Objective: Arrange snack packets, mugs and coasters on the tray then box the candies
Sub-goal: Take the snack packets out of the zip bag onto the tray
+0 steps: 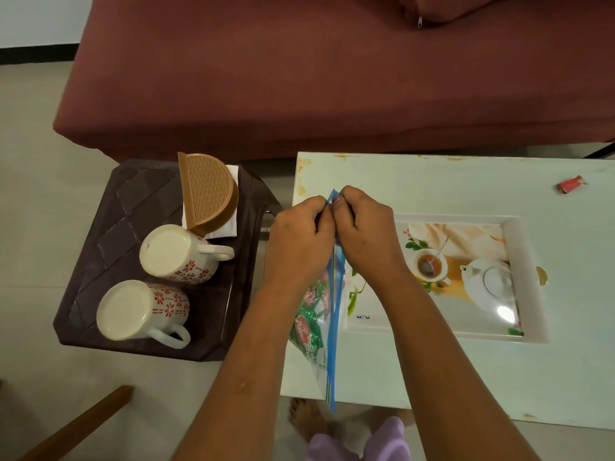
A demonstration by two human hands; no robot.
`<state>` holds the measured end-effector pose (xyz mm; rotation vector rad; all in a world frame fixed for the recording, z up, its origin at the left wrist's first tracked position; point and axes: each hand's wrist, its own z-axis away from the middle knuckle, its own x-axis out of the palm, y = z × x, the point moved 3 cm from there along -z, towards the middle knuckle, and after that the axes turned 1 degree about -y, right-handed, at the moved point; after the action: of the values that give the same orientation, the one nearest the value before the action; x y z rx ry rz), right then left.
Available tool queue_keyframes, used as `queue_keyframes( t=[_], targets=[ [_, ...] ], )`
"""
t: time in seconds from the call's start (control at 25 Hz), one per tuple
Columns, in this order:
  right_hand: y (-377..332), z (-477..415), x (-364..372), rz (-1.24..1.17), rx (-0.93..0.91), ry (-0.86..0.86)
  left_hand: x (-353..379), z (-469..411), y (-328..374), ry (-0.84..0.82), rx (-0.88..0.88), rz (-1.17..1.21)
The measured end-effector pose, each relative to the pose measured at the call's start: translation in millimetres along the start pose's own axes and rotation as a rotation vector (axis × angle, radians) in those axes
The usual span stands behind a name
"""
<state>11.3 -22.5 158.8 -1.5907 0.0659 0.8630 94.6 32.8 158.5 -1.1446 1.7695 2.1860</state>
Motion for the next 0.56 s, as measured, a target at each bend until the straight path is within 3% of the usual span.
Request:
queue_keyframes(
  t=[0.56],
  targets=[
    [-4,0,-8,0.215,0.063,-0.062,6,9,16,0.211,0.033,-0.289]
  ],
)
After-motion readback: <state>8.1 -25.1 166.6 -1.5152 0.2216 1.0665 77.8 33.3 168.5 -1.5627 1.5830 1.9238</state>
